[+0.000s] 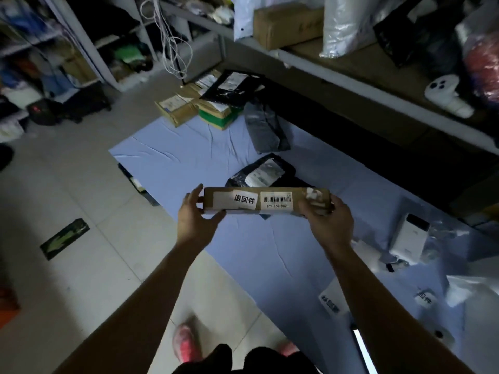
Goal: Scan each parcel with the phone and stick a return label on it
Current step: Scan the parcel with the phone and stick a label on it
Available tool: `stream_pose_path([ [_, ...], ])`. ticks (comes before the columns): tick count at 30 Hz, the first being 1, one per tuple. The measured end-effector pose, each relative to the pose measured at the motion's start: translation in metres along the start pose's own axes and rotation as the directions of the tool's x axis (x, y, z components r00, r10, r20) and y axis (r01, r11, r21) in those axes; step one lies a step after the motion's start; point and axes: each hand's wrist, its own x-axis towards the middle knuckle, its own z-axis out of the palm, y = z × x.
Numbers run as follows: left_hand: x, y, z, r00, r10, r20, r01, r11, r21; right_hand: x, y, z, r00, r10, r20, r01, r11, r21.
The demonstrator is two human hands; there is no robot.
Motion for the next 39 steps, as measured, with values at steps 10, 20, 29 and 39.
stream_pose_path([
  [10,0.075,-0.076,-0.164,0.989,-0.071,-0.128,0.042,0.975,-0.218,-0.076,-0.144,0.129,0.991,-0.096,-0.093,0.102,0.993,0.053],
  [20,0.159,-0.182,-0.314,0.986,-0.044,-0.161,0.000,0.965,-0.264,-0.119,-0.237,0.312,0.997,-0.079,-0.009,0.079,0.994,0.070],
  [29,0.332,-0.280,-0.390,0.981,-0.083,-0.177,0.059,0.989,-0.137,-0.052,-0.325,0.513,0.990,-0.058,0.126,0.047,0.995,0.085],
  [39,0.545,-0.379,-0.444,0.959,-0.275,-0.068,0.269,0.959,-0.093,0.028,-0.412,0.692,0.972,0.048,0.228,-0.047,0.999,-0.013],
])
